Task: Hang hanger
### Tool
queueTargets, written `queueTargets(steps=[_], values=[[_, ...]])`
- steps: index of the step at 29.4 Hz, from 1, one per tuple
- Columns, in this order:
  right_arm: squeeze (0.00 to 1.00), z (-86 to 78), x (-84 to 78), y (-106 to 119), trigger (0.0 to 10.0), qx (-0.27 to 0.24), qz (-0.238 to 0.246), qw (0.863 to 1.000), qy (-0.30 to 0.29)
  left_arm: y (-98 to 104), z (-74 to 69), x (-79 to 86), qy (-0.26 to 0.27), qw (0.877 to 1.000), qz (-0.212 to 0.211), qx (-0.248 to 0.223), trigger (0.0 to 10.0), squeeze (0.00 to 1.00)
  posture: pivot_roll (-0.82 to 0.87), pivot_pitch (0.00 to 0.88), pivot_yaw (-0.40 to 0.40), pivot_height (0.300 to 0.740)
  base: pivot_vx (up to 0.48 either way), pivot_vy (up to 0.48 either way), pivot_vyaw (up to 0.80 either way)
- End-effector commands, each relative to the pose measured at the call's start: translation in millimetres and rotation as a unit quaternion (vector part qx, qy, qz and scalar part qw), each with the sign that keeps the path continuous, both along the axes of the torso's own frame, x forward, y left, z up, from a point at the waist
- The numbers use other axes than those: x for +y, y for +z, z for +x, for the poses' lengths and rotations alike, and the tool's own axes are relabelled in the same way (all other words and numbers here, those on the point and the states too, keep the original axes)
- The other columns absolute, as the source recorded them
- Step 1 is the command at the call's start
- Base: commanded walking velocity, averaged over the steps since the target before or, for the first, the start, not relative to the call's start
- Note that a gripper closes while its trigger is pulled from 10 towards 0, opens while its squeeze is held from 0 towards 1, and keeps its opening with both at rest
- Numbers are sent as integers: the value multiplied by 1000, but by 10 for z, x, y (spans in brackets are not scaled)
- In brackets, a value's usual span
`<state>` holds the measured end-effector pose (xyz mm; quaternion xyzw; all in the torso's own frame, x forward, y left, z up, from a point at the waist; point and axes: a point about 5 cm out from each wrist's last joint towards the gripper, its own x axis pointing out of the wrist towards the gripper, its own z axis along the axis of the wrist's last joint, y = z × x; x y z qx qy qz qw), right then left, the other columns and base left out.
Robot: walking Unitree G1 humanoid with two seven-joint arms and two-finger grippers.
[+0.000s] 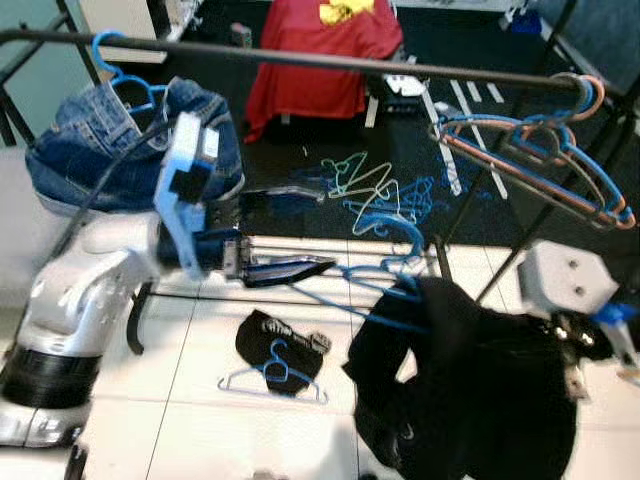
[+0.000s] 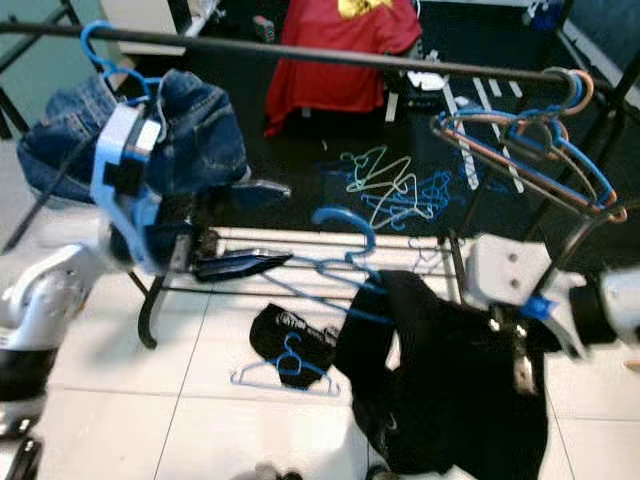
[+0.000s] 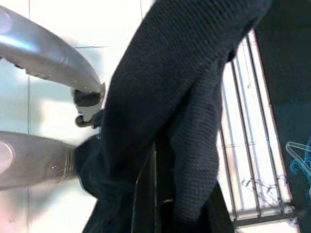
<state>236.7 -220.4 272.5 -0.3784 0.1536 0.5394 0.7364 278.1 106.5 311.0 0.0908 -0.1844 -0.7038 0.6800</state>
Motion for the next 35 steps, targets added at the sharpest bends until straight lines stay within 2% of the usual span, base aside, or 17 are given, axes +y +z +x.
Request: queueTargets(steps=[1,2,3,6,7,13,15,17,22,25,26,28,29,30,31,34,35], values=[[0,7,5,-14,0,-2,-13,1000,9,-75,-5,-24,-16,1000,18,6,10000,1000,-70,148,6,740,0,0,0],[0,54,8,-3,0,-11,-22,1000,11,-95,-7,-50,-30,999,38,11,10000,318,-66,140,11,740,0,0,0],[0,93,14,20,0,-19,-25,999,13,-115,-13,-71,-38,998,55,13,10000,0,-64,139,12,740,0,0,0],[0,130,21,49,0,-27,-28,999,17,-133,-17,-93,-43,997,71,11,10000,0,-64,139,12,740,0,0,0],[0,155,46,83,0,-34,-26,999,21,-173,-9,-103,-37,996,86,5,10000,0,-66,134,17,740,0,0,0],[0,201,113,164,0,-47,-22,998,35,-242,40,-123,-12,994,110,-6,10000,0,-63,132,16,740,0,0,0],[0,218,139,188,0,-49,-23,998,42,-237,94,-125,10,993,113,-15,10000,0,-63,132,16,740,0,0,0],[0,230,197,214,0,-50,-25,997,58,-191,247,-114,79,990,107,-38,10000,0,-58,128,17,740,0,0,0],[0,235,214,184,0,-44,-27,997,64,-178,294,-104,101,989,102,-41,10000,0,-57,126,17,740,0,0,0],[0,243,216,181,0,-42,-28,996,67,-212,316,-103,114,985,121,-54,10000,0,-57,125,17,740,0,0,0],[0,250,217,182,0,-42,-29,996,67,-242,316,-103,113,983,131,-56,4588,0,-57,125,17,740,0,0,0],[0,254,218,183,0,-42,-30,996,67,-262,313,-104,112,983,137,-57,4588,0,-57,125,17,740,0,0,0],[0,258,219,185,0,-41,-31,996,68,-274,312,-105,110,982,141,-59,1333,0,-58,125,16,740,0,0,0],[0,259,219,186,0,-40,-31,996,68,-299,297,-99,102,981,151,-60,0,0,-58,125,16,740,0,0,0],[0,259,219,186,0,-40,-31,996,68,-299,297,-99,102,981,151,-60,0,0,-58,125,16,740,0,0,0],[0,259,213,195,0,-38,-32,996,69,-383,291,-32,89,973,200,-70,0,0,-58,127,15,740,0,0,0],[0,259,213,195,0,-38,-32,996,69,-383,291,-32,89,973,200,-70,0,0,-58,127,15,740,0,0,0]])
